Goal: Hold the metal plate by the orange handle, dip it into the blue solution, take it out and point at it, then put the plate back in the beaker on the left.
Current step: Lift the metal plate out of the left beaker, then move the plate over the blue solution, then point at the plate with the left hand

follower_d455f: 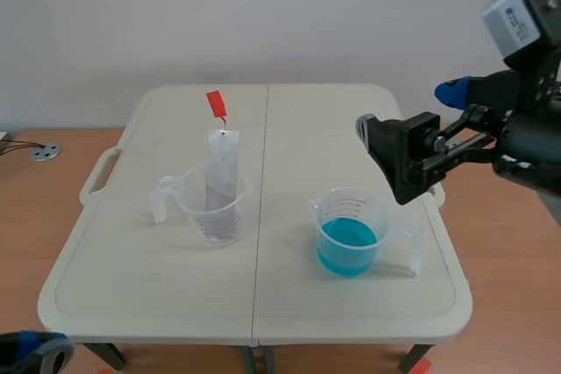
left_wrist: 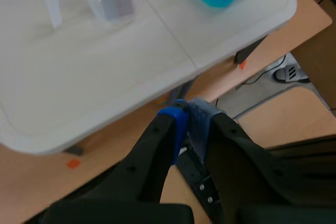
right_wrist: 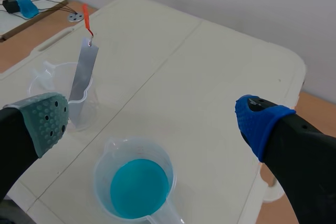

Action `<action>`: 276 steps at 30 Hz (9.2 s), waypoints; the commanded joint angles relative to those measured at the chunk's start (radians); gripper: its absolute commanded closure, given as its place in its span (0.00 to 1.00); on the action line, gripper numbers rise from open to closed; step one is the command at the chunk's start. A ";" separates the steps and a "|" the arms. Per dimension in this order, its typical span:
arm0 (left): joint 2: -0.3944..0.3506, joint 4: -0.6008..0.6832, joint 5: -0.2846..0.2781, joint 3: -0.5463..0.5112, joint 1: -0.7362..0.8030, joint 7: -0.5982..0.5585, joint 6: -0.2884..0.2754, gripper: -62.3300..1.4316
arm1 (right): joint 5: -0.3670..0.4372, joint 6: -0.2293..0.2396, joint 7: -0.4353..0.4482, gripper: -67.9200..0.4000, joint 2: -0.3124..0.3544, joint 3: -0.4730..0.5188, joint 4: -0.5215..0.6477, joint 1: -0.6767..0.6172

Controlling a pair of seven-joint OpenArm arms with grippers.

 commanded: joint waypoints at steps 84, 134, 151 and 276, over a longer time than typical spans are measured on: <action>0.002 0.011 -0.006 -0.045 0.145 0.021 -0.005 0.93 | -0.278 0.133 0.147 0.28 -0.553 -0.367 -1.067 0.840; 0.002 0.011 -0.006 -0.045 0.145 0.020 -0.006 0.93 | -0.191 0.137 0.031 0.98 -0.585 -0.367 -1.069 0.872; 0.005 0.011 -0.006 -0.045 0.103 0.021 -0.009 0.93 | -0.165 0.354 0.024 0.98 -0.585 -0.367 -1.066 0.875; -0.330 -0.093 0.011 0.336 -0.594 0.013 -0.029 0.93 | 0.131 0.354 -0.505 0.98 -0.300 0.338 0.449 0.124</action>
